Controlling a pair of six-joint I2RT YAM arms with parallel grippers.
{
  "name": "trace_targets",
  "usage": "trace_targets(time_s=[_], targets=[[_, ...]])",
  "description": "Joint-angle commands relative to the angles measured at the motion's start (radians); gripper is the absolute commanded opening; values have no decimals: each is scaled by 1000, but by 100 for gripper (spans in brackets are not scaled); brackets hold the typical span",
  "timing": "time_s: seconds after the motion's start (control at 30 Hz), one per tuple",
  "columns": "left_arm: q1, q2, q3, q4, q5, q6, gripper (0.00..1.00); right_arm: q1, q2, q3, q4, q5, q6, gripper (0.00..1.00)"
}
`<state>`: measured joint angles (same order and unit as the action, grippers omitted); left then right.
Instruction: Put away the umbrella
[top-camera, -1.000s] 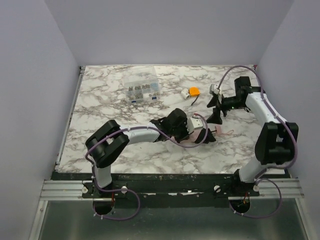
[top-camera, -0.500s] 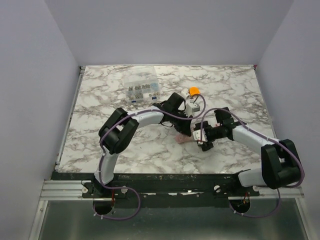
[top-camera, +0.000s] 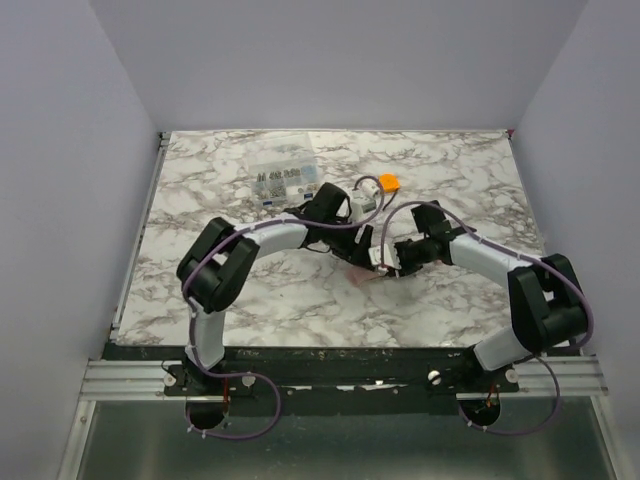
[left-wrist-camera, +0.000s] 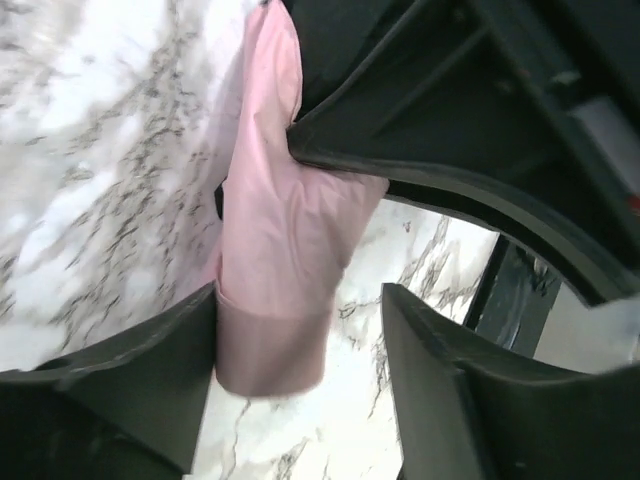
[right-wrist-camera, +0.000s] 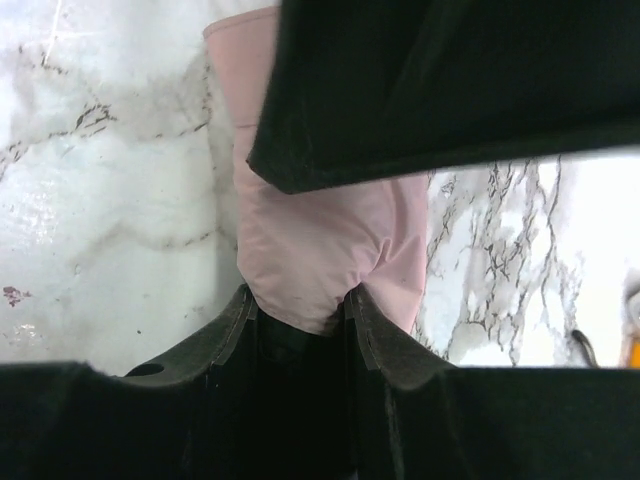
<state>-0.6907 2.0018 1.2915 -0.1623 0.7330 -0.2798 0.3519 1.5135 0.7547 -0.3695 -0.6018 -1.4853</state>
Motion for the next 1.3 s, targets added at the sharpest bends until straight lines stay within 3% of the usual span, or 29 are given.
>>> trace_targets(time_s=[0.0, 0.07, 0.13, 0.23, 0.3, 0.4, 0.5, 0.73, 0.9, 0.97, 1.07, 1.13, 1.2, 1.27], targets=[[26, -255, -117, 208, -170, -117, 69, 1, 170, 63, -338, 53, 160, 14], [24, -367, -207, 285, -313, -60, 69, 1, 216, 117, -406, 14, 194, 14], [20, -500, -390, 469, -419, -6, 69, 1, 276, 180, -479, -23, 227, 13], [-12, -682, -707, 843, -452, 163, 70, 1, 408, 283, -586, -59, 275, 12], [-63, -735, -852, 992, -398, 355, 72, 1, 495, 344, -628, -71, 316, 10], [-185, -757, -886, 852, -421, 649, 74, 1, 595, 419, -651, -89, 397, 10], [-280, -692, -823, 677, -510, 818, 74, 1, 677, 499, -689, -104, 464, 10], [-382, -447, -666, 645, -768, 1030, 74, 1, 757, 574, -715, -94, 538, 11], [-383, -311, -577, 568, -801, 1062, 71, 1, 754, 564, -690, -75, 561, 11], [-382, -279, -551, 516, -784, 1042, 61, 1, 746, 557, -677, -80, 566, 11], [-376, -237, -488, 380, -748, 996, 33, 0, 733, 555, -666, -92, 567, 14], [-368, -211, -454, 296, -703, 958, 14, -3, 710, 557, -666, -122, 553, 21], [-348, -194, -427, 229, -635, 920, 3, -11, 673, 572, -688, -175, 519, 35], [-321, -175, -407, 172, -569, 886, 0, -38, 612, 604, -702, -223, 506, 57]])
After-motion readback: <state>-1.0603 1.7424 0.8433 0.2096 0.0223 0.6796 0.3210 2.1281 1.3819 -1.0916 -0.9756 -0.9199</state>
